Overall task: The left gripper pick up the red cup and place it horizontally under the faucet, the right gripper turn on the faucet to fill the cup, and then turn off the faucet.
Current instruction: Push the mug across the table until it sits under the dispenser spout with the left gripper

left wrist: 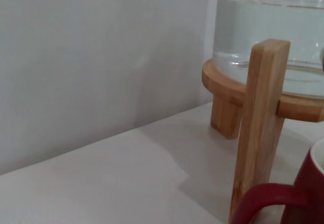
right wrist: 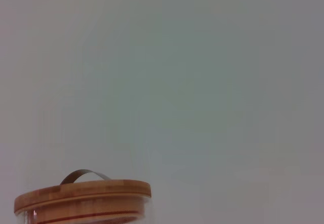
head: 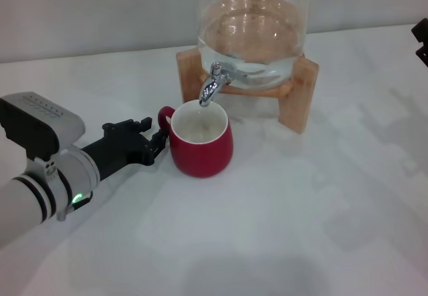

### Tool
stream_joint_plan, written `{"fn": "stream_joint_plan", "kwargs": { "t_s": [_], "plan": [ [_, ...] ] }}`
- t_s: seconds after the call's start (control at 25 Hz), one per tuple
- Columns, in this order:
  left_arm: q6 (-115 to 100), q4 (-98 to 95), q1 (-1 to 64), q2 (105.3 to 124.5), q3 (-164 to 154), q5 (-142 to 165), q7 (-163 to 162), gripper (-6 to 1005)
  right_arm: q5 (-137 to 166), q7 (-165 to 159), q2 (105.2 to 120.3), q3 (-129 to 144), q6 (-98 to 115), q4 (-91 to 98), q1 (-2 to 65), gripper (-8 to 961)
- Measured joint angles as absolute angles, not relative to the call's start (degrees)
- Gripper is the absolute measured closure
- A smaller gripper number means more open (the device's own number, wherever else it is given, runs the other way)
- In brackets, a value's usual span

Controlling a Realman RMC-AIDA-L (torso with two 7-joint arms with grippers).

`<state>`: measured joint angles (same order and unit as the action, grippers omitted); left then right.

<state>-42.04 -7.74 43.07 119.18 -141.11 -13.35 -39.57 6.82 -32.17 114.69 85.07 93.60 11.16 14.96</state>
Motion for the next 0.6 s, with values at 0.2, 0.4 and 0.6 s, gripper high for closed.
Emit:
{"fn": "stream_joint_plan", "kwargs": {
  "t_s": [0.2,0.4,0.6],
  "plan": [
    [-42.08,-7.73,43.07,119.14,-141.08,-13.36,-39.44,599,6.85,-32.50,114.70,85.16,93.63,11.16,14.94,99],
    [-42.08,-7.70,43.01,119.14,-141.03,-13.48,-37.56,499,6.85,-32.53,114.70,85.25,93.64,11.16,15.00,99],
    [-42.09,-7.71,42.98,119.24,-140.60,-13.78,-36.08,454,6.86,-32.55,114.69,85.21,93.51,11.16,15.03,98]
  ]
}}
